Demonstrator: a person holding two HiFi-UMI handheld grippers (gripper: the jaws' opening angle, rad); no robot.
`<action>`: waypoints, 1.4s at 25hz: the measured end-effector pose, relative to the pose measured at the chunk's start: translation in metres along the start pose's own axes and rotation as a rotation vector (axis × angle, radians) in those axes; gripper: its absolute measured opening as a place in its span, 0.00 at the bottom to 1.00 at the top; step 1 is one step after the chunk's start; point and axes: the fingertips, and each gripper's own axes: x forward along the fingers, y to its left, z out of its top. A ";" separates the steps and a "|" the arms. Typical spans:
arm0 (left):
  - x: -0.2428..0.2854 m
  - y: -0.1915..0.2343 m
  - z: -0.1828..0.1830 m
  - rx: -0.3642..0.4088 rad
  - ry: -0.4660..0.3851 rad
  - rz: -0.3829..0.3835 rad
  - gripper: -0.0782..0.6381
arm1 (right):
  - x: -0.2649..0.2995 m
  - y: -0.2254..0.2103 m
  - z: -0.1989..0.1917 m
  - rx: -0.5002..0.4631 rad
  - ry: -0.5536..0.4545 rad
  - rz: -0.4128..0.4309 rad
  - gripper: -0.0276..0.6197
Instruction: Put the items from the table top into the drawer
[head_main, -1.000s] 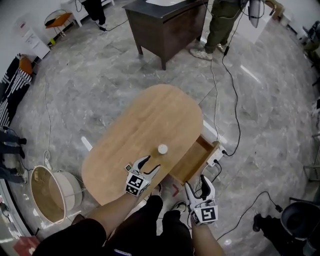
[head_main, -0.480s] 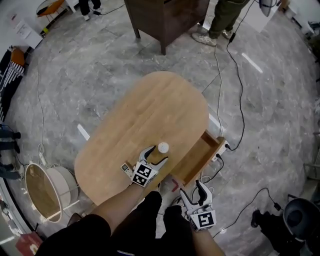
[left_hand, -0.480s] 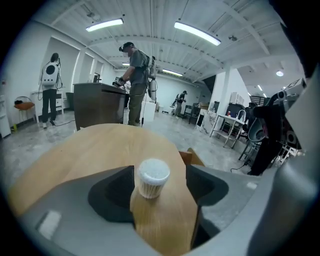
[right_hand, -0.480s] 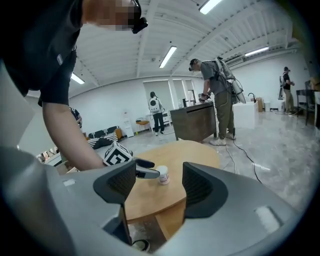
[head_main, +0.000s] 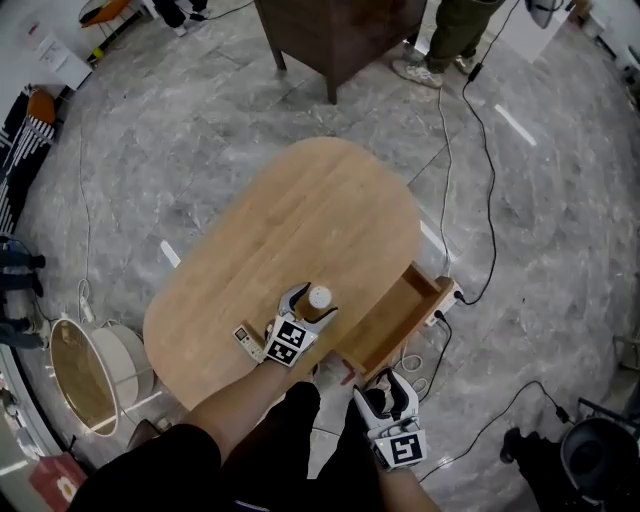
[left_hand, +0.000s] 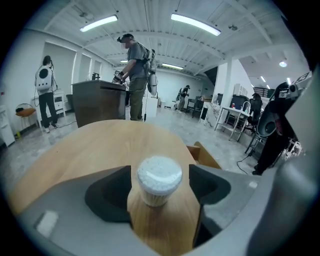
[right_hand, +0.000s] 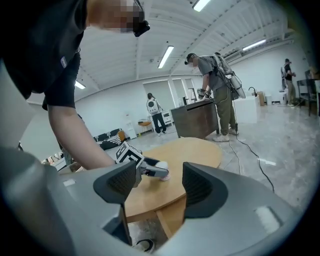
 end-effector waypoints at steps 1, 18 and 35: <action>0.002 0.000 0.000 0.003 0.002 0.013 0.59 | -0.003 -0.001 -0.003 0.003 0.002 0.008 0.51; 0.014 -0.011 0.013 -0.020 -0.053 0.123 0.52 | -0.045 -0.051 -0.020 0.036 -0.001 0.026 0.51; 0.109 -0.166 0.071 0.075 -0.154 -0.091 0.52 | -0.130 -0.126 -0.052 0.142 -0.055 -0.109 0.50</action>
